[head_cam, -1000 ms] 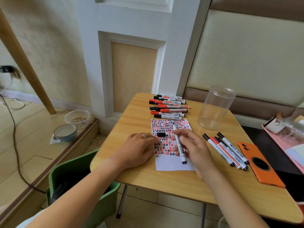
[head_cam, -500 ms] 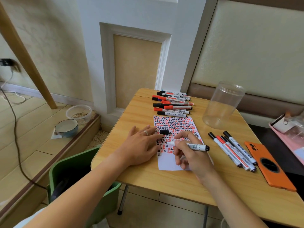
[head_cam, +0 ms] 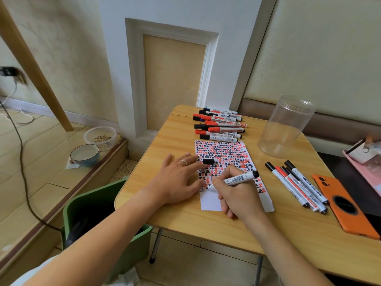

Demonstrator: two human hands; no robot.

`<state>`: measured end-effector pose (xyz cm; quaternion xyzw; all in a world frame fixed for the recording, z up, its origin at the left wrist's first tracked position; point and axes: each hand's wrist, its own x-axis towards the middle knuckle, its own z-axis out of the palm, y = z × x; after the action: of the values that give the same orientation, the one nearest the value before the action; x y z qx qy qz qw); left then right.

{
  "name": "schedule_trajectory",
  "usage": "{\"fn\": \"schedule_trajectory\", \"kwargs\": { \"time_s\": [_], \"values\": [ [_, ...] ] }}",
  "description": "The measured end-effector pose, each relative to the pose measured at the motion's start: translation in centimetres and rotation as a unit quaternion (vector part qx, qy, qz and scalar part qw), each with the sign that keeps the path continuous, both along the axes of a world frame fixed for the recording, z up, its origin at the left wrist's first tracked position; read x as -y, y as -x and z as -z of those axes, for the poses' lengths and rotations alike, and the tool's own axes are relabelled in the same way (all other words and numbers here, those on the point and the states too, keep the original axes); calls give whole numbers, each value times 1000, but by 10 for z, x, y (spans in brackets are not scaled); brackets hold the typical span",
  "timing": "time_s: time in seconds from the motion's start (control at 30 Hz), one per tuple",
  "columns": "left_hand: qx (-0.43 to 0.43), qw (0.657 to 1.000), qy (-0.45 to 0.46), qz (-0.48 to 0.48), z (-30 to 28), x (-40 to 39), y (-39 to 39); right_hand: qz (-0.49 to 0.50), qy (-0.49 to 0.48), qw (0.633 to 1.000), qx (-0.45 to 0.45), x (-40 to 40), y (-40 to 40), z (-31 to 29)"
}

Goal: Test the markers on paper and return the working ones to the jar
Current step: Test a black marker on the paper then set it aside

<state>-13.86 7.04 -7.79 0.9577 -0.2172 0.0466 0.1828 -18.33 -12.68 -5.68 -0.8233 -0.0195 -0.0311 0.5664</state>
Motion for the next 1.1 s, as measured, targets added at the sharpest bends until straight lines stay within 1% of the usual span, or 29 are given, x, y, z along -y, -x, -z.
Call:
{"fn": "schedule_trajectory", "kwargs": {
  "time_s": [0.43,0.67,1.1],
  "values": [
    [5,1000,-5,-4,-2,1,2,-12,15,1000,0,-1,1,-1],
    [-2,1000,-8,-1,-2,0,1,6,7,1000,-14,0,0,-1],
    [-1,1000,-12,0,-1,0,0,-11,19,1000,1,0,1,0]
  ]
}}
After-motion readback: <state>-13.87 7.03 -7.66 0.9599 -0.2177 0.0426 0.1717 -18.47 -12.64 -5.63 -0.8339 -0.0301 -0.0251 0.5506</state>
